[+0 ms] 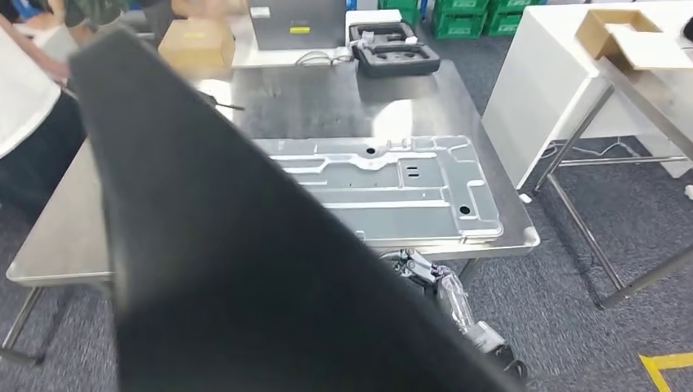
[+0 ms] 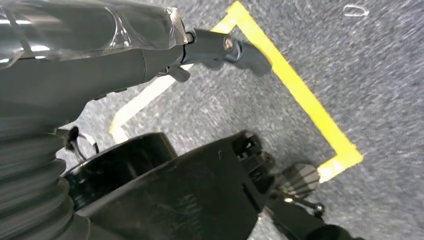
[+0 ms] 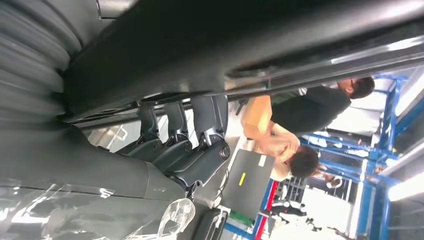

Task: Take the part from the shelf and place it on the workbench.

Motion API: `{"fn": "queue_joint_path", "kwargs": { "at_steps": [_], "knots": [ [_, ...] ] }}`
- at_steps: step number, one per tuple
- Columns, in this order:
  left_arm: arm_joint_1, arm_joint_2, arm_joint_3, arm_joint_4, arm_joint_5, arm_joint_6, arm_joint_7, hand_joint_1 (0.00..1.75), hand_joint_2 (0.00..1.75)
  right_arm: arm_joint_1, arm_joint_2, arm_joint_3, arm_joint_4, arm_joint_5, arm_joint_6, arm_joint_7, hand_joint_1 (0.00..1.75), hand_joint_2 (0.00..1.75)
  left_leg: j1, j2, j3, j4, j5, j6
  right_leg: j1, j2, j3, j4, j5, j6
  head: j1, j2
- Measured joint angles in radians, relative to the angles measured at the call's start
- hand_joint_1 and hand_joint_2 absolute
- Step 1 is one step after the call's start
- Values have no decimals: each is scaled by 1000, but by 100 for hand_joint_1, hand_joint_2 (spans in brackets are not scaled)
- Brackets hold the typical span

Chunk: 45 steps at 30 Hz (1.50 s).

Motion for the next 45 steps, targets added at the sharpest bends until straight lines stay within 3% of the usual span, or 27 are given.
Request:
{"fn": "queue_joint_path", "kwargs": {
  "at_steps": [2,4,6,8,9,10,11,13,14,15,16,18,20,23,24,25,26,28,30,34,36,38,39,40,41,43,45],
  "knots": [
    [-1,0,0,0,0,0,1,0,175,-1,0,0,0,0,0,0,175,175,-3,1,13,8,2,-12,-1,3,21,-10,-5,-10,-1,0],
    [-4,1,0,0,-1,-1,1,0,175,-3,0,0,0,0,0,0,175,175,-2,3,-10,72,8,-19,-6,3,46,-16,-14,-24,-2,0],
    [-5,1,0,0,0,-1,1,0,175,-3,0,0,-1,0,0,0,175,175,1,3,-86,190,-21,-27,-7,4,63,-18,-30,-33,-4,0],
    [-2,1,0,0,0,-1,2,0,175,-2,0,0,0,0,0,0,175,175,1,3,-169,278,-78,-36,-6,8,79,-18,-48,-36,-5,0],
    [0,1,0,0,-1,-1,3,0,175,-2,1,0,0,0,0,0,175,175,1,3,-193,283,-96,-38,-5,10,90,-17,-58,-35,-5,0],
    [1,1,0,0,-1,-1,4,0,175,-1,1,0,0,0,0,0,175,175,1,3,-202,256,-90,-38,-4,11,104,-17,-69,-34,-5,0],
    [1,1,0,0,-2,-1,4,0,175,-1,1,0,0,0,0,0,175,175,0,3,-199,203,-58,-34,-3,12,120,-17,-81,-33,-5,0],
    [2,2,0,0,-2,-1,7,0,175,1,1,0,0,-2,0,0,175,175,-6,2,-180,76,59,-20,0,13,148,-18,-104,-29,-5,0],
    [4,3,0,0,-2,-2,9,0,175,0,2,1,1,-3,0,0,175,175,-11,1,-173,36,103,-13,1,13,156,-18,-114,-26,-5,0],
    [5,3,0,0,-2,-2,11,0,175,-1,4,1,2,-5,1,0,175,175,-15,-2,-170,14,129,-4,2,14,161,-18,-119,-21,-5,0],
    [5,4,0,0,-3,-2,13,0,175,-2,6,1,2,-6,1,0,175,175,-18,-3,-166,8,128,3,1,14,163,-13,-117,-15,-5,0],
    [4,4,0,0,-4,-1,13,0,175,-4,8,1,3,-7,2,-1,175,175,-13,-5,-142,-9,127,18,0,12,151,18,-103,-2,-6,0],
    [-1,6,0,0,-6,0,12,0,175,-8,8,1,4,-8,3,-2,175,175,-5,-5,-111,-27,122,24,-4,10,103,105,-99,8,-4,0],
    [-2,6,0,0,-8,-1,12,0,175,-13,8,2,5,-7,3,-3,175,175,1,-5,-77,-33,97,23,-15,8,-9,251,-169,26,-3,0],
    [-1,6,0,0,-8,-1,12,0,175,-13,8,2,5,-7,4,-3,175,175,4,-7,-64,-33,87,20,-20,7,-33,260,-190,31,-2,0],
    [0,6,0,0,-10,-1,10,0,175,-13,8,2,5,-7,5,-3,175,175,8,-8,-50,-33,76,16,-24,5,-43,241,-190,36,-2,0],
    [0,6,0,0,-12,-1,6,0,175,-14,8,2,5,-6,8,-3,175,175,12,-9,-35,-33,65,11,-29,4,-40,195,-165,41,-2,0],
    [-2,6,-1,0,-20,-4,-2,0,175,-21,8,4,8,8,15,-4,175,175,17,-10,-7,-31,40,-3,-36,-3,-18,63,-54,48,-2,0],
    [-8,6,-2,0,-34,-12,0,0,175,-45,12,8,17,52,20,-2,175,175,16,-8,5,-34,19,-21,-37,-9,-6,-12,20,42,-1,0],
    [-34,6,-17,0,-70,-43,17,0,175,-134,42,32,51,253,18,37,175,175,18,-1,10,-9,4,-48,-35,-6,1,-18,20,5,-4,0],
    [-50,5,-26,0,-88,-67,17,0,175,-184,63,53,83,389,23,68,175,175,19,1,-47,96,-37,-52,-33,-5,7,-19,16,-8,-5,0],
    [-64,5,-36,0,-105,-85,16,0,175,-227,85,78,124,510,37,92,175,175,17,1,-136,233,-90,-52,-27,-3,10,-19,9,-17,-6,0],
    [-69,4,-41,0,-113,-92,17,0,175,-247,96,93,147,567,48,104,175,175,16,1,-168,268,-99,-50,-23,-2,13,-19,6,-21,-6,0],
    [-74,3,-47,0,-121,-99,18,0,175,-267,107,110,173,627,61,118,175,175,13,1,-183,265,-86,-45,-17,-1,17,-19,3,-24,-6,0],
    [-79,2,-53,0,-128,-105,21,0,175,-288,118,128,198,689,76,134,175,175,8,1,-179,222,-50,-35,-12,0,23,-19,-1,-26,-6,0],
    [-89,2,-63,0,-142,-117,27,0,175,-326,138,162,250,803,108,166,175,175,-7,2,-141,81,45,-7,-1,1,33,-19,-7,-29,-5,0],
    [-99,0,-72,0,-154,-129,34,0,175,-356,157,189,306,855,126,189,175,175,-20,3,-118,-5,88,8,3,1,35,-19,-10,-28,-4,0]
  ]
}}
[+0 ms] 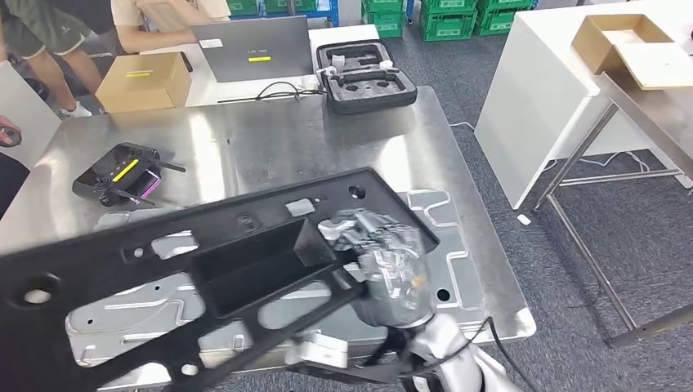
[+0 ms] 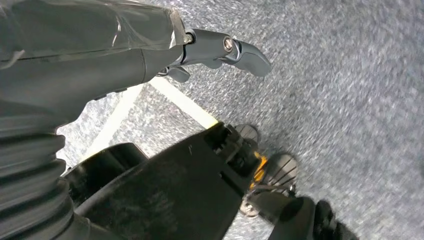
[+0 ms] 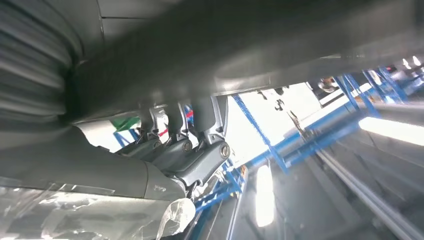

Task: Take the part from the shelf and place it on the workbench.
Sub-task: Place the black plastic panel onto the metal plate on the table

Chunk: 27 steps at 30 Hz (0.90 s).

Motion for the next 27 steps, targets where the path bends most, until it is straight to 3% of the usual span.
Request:
{"fn": "queue_joint_path", "kwargs": {
  "at_steps": [2,4,6,8,9,10,12,14,16,18,20,23,24,25,26,27],
  "knots": [
    [-5,-2,-8,0,-8,-7,3,0,175,-26,17,18,57,9,2,13,175,175,-2,0,4,-14,7,0,0,0,-1,-1,-2,6,-1,0],
    [-7,-4,-16,0,-12,-10,3,0,175,-48,29,30,105,17,0,26,175,175,8,0,16,-28,24,5,1,0,-3,12,-14,17,-1,0],
    [-11,-7,-23,0,-17,-14,2,0,175,-66,34,38,143,44,3,47,175,175,18,1,28,-40,32,9,-3,0,-39,94,-61,30,1,0],
    [-13,-10,-28,0,-22,-18,2,0,175,-77,35,46,178,82,13,67,175,175,23,1,30,-41,32,9,-12,0,-106,229,-118,44,3,0],
    [-13,-11,-30,0,-24,-18,2,0,175,-80,35,50,193,97,17,74,175,175,26,0,31,-41,30,7,-18,0,-131,274,-128,51,3,0],
    [-12,-12,-31,0,-24,-18,2,0,175,-81,35,54,205,106,20,78,175,175,29,-1,33,-40,28,4,-24,0,-138,281,-118,58,4,0],
    [-12,-12,-31,0,-24,-19,2,0,175,-83,35,61,226,113,21,80,175,175,39,-4,39,-37,20,-9,-37,-2,-92,175,-51,71,4,0],
    [-13,-12,-32,0,-25,-19,2,0,175,-87,36,66,244,118,25,81,87,87,41,-3,40,-27,7,-27,-45,-1,-30,44,1,80,6,0],
    [-16,-12,-35,0,-26,-21,2,0,175,-92,39,70,259,124,33,85,0,0,38,-2,38,-23,-1,-41,-44,4,-12,3,5,69,7,0],
    [-17,-13,-39,0,-27,-25,1,0,175,-94,44,73,272,126,45,88,0,0,41,-2,41,-25,-4,-48,-41,6,-14,4,4,49,6,0],
    [-19,-13,-43,0,-29,-28,-1,0,175,-97,50,75,286,126,57,89,0,0,45,0,27,12,-28,-54,-41,5,-12,2,3,34,6,0],
    [-22,-14,-48,0,-31,-33,-2,0,175,-100,56,80,306,127,74,93,0,0,43,1,-68,201,-111,-57,-38,6,-11,2,1,21,4,0],
    [-22,-14,-48,0,-31,-33,-2,0,175,-100,59,83,313,127,83,98,0,0,43,1,-100,255,-125,-56,-36,6,-10,2,0,19,4,0],
    [-22,-14,-49,0,-31,-33,-2,0,175,-101,62,86,321,127,93,104,0,0,42,1,-115,276,-122,-54,-34,7,-9,2,-1,17,4,0],
    [-22,-14,-49,0,-31,-32,-2,0,175,-102,67,88,329,128,104,112,0,0,40,1,-111,256,-100,-51,-32,8,-7,2,-2,16,4,0],
    [-22,-15,-50,0,-30,-32,-2,0,131,-104,70,89,336,128,114,117,0,0,39,1,-89,199,-66,-45,-30,9,-4,2,-3,16,4,0]
  ]
}}
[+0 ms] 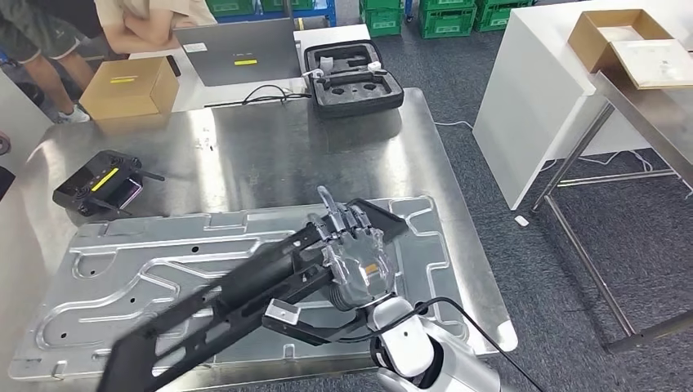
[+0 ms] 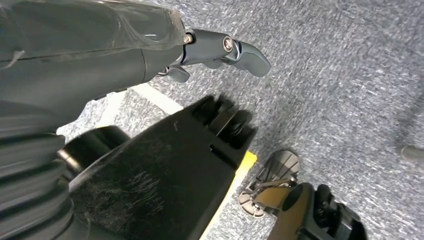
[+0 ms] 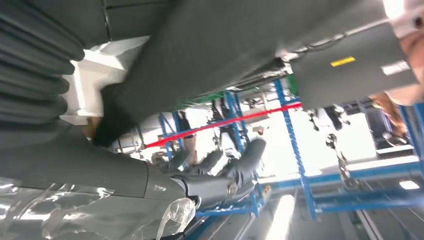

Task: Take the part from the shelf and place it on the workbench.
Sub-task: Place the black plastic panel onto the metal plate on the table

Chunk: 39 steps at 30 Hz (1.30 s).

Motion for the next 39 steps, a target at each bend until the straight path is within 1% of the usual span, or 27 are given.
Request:
{"fn": "queue_joint_path", "kwargs": {
  "at_steps": [2,3,5,7,8,9,11,12,13,14,15,17,18,19,22,23,24,27,28,29,30,32,33,34,37,38,39],
  "knots": [
    [-3,0,0,0,1,0,-1,0,44,-5,6,1,10,1,12,7,0,0,-7,1,59,-141,66,16,4,1,3,0,-2,2,0,0],
    [-4,0,0,0,2,0,-2,0,0,-8,8,2,14,1,15,9,0,0,-11,1,77,-186,83,22,6,2,4,0,-3,5,0,0],
    [-5,-1,0,0,3,1,-2,0,0,-9,11,2,23,1,20,11,0,0,-17,2,86,-211,89,24,6,1,5,-2,-5,16,0,0],
    [-5,-3,0,0,3,3,-2,0,0,-11,14,3,29,1,24,12,0,0,-15,1,92,-220,95,28,4,-1,7,0,-9,28,0,0],
    [-5,-3,0,0,3,4,-2,0,0,-11,14,3,32,1,26,12,0,0,-12,1,96,-226,99,32,4,-2,0,17,-23,33,1,0],
    [-5,-4,-1,0,3,5,-2,0,0,-12,15,4,34,-1,26,12,0,0,-9,2,100,-231,102,35,4,-3,-16,58,-48,38,1,0],
    [-5,-6,-1,0,3,6,-2,0,0,-12,15,5,39,-4,26,13,0,0,-8,3,103,-233,102,39,3,-4,-77,192,-116,45,3,0],
    [-5,-7,-1,0,3,7,-2,0,0,-11,15,5,43,-7,26,12,0,0,-8,3,104,-232,101,40,2,-4,-107,254,-139,48,3,0],
    [-4,-8,-1,0,3,7,-2,0,0,-10,15,6,46,-8,26,12,0,0,-8,2,104,-232,101,41,2,-5,-123,285,-143,51,4,0],
    [-3,-9,-1,0,3,7,-2,0,0,-9,15,7,48,-10,26,12,0,0,-7,2,106,-232,99,40,1,-5,-117,273,-126,52,4,0],
    [-3,-10,-1,0,3,7,-2,0,0,-10,15,8,51,-11,26,11,0,0,-6,1,109,-231,97,38,-1,-6,-92,221,-93,52,5,0],
    [-3,-11,-1,0,2,7,-2,0,0,-12,15,10,55,-9,24,11,0,0,-8,0,113,-226,90,29,-1,-9,-18,73,-28,50,5,0],
    [-4,-11,-1,0,0,7,-1,0,0,-14,16,11,56,-6,20,11,0,0,-10,0,113,-223,87,24,-1,-10,5,22,-11,45,5,0],
    [-4,-11,-1,0,-2,7,0,0,0,-15,17,12,57,-1,14,11,0,0,-12,0,112,-222,85,20,1,-9,16,-3,-7,39,5,0],
    [-5,-12,-1,0,-8,7,2,0,0,-18,20,13,58,14,-3,12,0,0,-10,1,111,-220,79,8,4,-7,17,-10,-7,18,5,0],
    [-5,-12,-1,0,-9,7,2,0,0,-19,21,13,59,18,-6,13,0,0,-8,1,104,-204,67,4,3,-8,18,-11,-6,11,4,0],
    [-6,-12,-1,0,-10,7,2,0,0,-21,22,13,60,20,-9,13,0,0,-7,1,88,-167,45,-1,1,-8,19,-13,-6,6,4,0],
    [-5,-12,-2,0,-12,7,2,0,0,-21,26,14,62,25,-23,8,0,0,-5,1,-13,41,-43,-10,0,-8,19,-13,-7,-1,2,0],
    [-4,-12,-2,0,-13,7,2,0,0,-20,27,14,62,23,-29,3,0,0,-5,1,-37,86,-53,-11,1,-8,19,-12,-7,-1,1,0],
    [-4,-12,-2,0,-14,7,2,0,0,-20,28,14,62,14,-36,-3,0,0,-5,1,-41,87,-41,-11,1,-7,20,-12,-8,-1,1,0],
    [-4,-12,-2,0,-15,7,2,0,0,-20,29,14,62,-4,-43,-11,0,0,-5,1,-23,42,-12,-8,1,-6,21,-12,-8,-1,1,0],
    [-6,-12,-2,0,-16,8,2,0,0,-19,31,14,62,-65,-67,-34,0,0,-7,1,47,-110,58,-1,3,-3,24,-12,-10,3,1,0],
    [-7,-12,-2,0,-17,9,3,0,0,-19,32,14,62,-100,-79,-45,0,0,-9,1,76,-170,79,3,4,-2,24,-12,-11,6,1,0],
    [-7,-13,-2,0,-17,11,4,0,0,-17,32,13,62,-130,-91,-54,0,0,-12,1,92,-204,87,6,6,-2,23,-12,-11,10,1,0],
    [-4,-13,-1,0,-13,18,12,0,0,-7,30,7,56,-202,-113,-68,0,0,-15,0,99,-218,91,19,5,-2,26,-16,-12,27,2,0],
    [-3,-13,-1,0,-11,21,16,0,0,-4,27,3,51,-220,-117,-69,0,0,-13,0,102,-222,93,25,5,-3,23,-5,-21,32,2,0],
    [-3,-13,0,0,-9,24,20,0,0,-2,24,-1,44,-235,-120,-70,0,0,-11,1,104,-225,96,32,4,-4,11,26,-41,36,3,0]
  ]
}}
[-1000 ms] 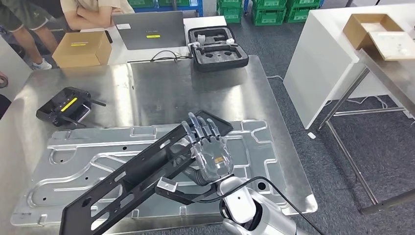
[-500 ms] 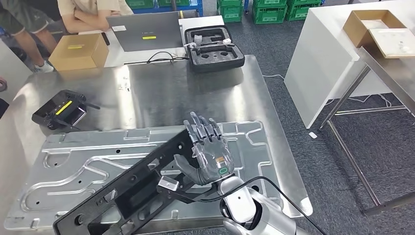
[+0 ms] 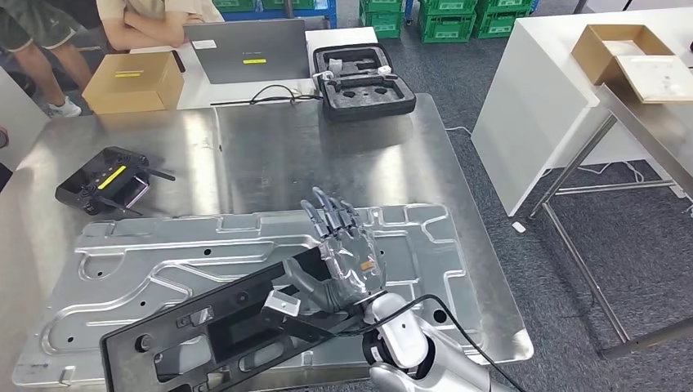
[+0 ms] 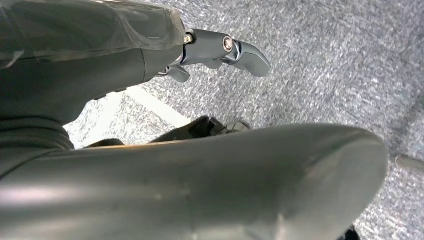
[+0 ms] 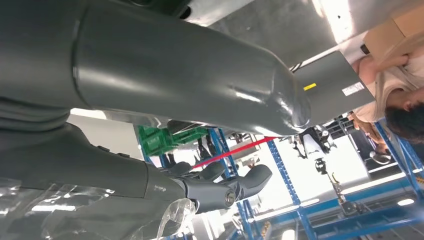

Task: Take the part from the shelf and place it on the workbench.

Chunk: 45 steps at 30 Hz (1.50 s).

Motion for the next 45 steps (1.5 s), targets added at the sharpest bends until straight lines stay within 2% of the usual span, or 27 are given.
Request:
{"fn": "queue_joint_path", "kwargs": {
  "at_steps": [3,4,5,6,8,10,13,15,16,18,19,20,21,24,25,29,30,32,34,35,36,37,39,40,42,44,45],
  "knots": [
    [3,0,3,0,2,6,6,0,0,14,-15,-11,-21,-29,-4,1,0,0,-1,2,4,-2,0,11,0,-2,-91,199,-95,6,1,0],
    [4,0,4,0,2,7,6,0,0,21,-20,-14,-26,-35,-4,1,0,0,-1,2,4,-1,-1,11,0,-2,-116,250,-109,6,1,0],
    [6,0,4,0,2,7,8,0,0,28,-24,-17,-32,-40,-5,1,0,0,-2,2,5,-1,-1,12,0,-2,-123,262,-104,6,1,0],
    [7,0,4,0,2,8,10,0,0,32,-28,-19,-37,-44,-6,1,0,0,-2,1,6,-1,-1,12,0,-2,-109,232,-80,4,1,0],
    [8,0,5,0,3,9,13,0,0,35,-36,-26,-50,-53,-9,2,0,0,-3,0,8,1,-2,10,1,-2,-40,86,-9,-5,2,0],
    [8,0,5,0,4,10,14,0,0,35,-41,-32,-64,-62,-11,1,0,0,-8,1,6,4,-3,4,6,-2,10,-25,33,-13,2,0],
    [9,-1,6,0,6,11,14,0,0,39,-48,-37,-80,-70,-12,1,0,0,-9,1,3,5,-3,-9,8,-3,16,-47,42,-22,1,0],
    [11,0,6,0,6,12,14,0,0,41,-52,-42,-88,-76,-12,1,0,0,-5,1,-8,32,-30,-20,4,-6,14,-52,50,-34,1,0],
    [11,0,7,0,6,13,14,0,0,42,-53,-44,-92,-79,-12,0,0,0,-3,1,-26,79,-64,-26,2,-7,12,-54,54,-39,1,0],
    [14,0,9,0,6,14,14,0,0,46,-55,-46,-97,-83,-12,-1,0,0,1,2,-78,219,-141,-36,1,-6,3,-54,61,-44,0,0],
    [15,0,10,0,6,14,14,0,0,49,-56,-46,-98,-85,-12,-2,0,0,3,2,-100,280,-169,-40,1,-6,-3,-53,65,-44,0,0],
    [16,0,12,0,6,15,14,0,0,52,-57,-46,-99,-86,-12,-2,0,0,4,2,-104,303,-175,-42,1,-6,-8,-53,69,-43,0,0],
    [16,0,12,0,6,15,14,0,0,55,-59,-47,-99,-87,-12,-3,0,0,6,2,-87,283,-162,-43,1,-6,-12,-53,74,-40,0,0],
    [15,0,17,0,5,17,14,0,0,57,-61,-50,-104,-94,-13,-6,0,0,5,1,38,66,-86,-37,1,-5,-23,-53,87,-27,0,0],
    [14,0,19,0,5,18,14,0,0,57,-61,-51,-106,-96,-14,-7,0,0,3,0,63,17,-71,-33,2,-5,-25,-53,92,-22,0,0],
    [16,0,23,0,5,19,14,0,0,58,-65,-55,-110,-104,-16,-9,0,0,-7,-1,59,-2,-46,-4,-1,-5,-34,-51,100,3,2,0],
    [16,0,24,0,5,20,14,0,0,60,-67,-56,-112,-111,-17,-10,0,0,-7,0,53,-4,-37,6,-3,-5,-45,-30,78,8,3,0],
    [17,0,25,0,5,21,14,0,0,66,-72,-60,-115,-133,-22,-16,0,0,-5,3,37,-6,-20,21,-5,-5,-85,75,-9,14,5,0],
    [19,0,26,0,5,22,14,0,0,76,-78,-63,-119,-158,-27,-25,0,0,-7,4,18,-5,-6,26,-5,-5,-124,215,-91,18,6,0],
    [20,0,26,0,5,22,14,0,0,82,-81,-66,-121,-171,-28,-30,0,0,-8,4,9,-4,1,26,-4,-5,-126,252,-105,18,6,0],
    [21,0,27,0,5,22,14,0,0,86,-83,-68,-123,-182,-29,-34,0,0,-9,4,0,-3,7,26,-4,-5,-106,247,-100,17,7,0],
    [21,0,27,0,5,22,14,0,0,90,-85,-71,-127,-193,-29,-37,0,0,-10,3,-7,-3,13,24,-4,-5,-66,201,-80,13,7,0],
    [22,0,29,0,5,22,14,0,0,92,-89,-76,-135,-214,-29,-44,0,0,-12,3,-17,-1,21,19,0,-5,43,44,-39,2,7,0],
    [22,0,29,0,5,22,14,0,0,92,-91,-79,-140,-226,-28,-48,0,0,-13,3,-20,-1,25,14,4,-5,79,-14,-25,-3,7,0],
    [21,0,30,0,4,22,14,0,0,94,-94,-84,-150,-248,-26,-58,0,0,-13,4,-23,-1,35,2,12,-4,101,-59,-17,-13,7,0],
    [23,0,31,0,3,23,13,0,0,99,-98,-85,-156,-263,-24,-65,0,0,-12,3,-27,-1,40,-11,9,-6,94,-65,-4,-24,7,0],
    [24,0,31,0,2,23,13,0,0,102,-99,-86,-159,-269,-22,-67,0,0,-12,3,-35,11,26,-17,5,-9,88,-69,4,-32,6,0]
  ]
}}
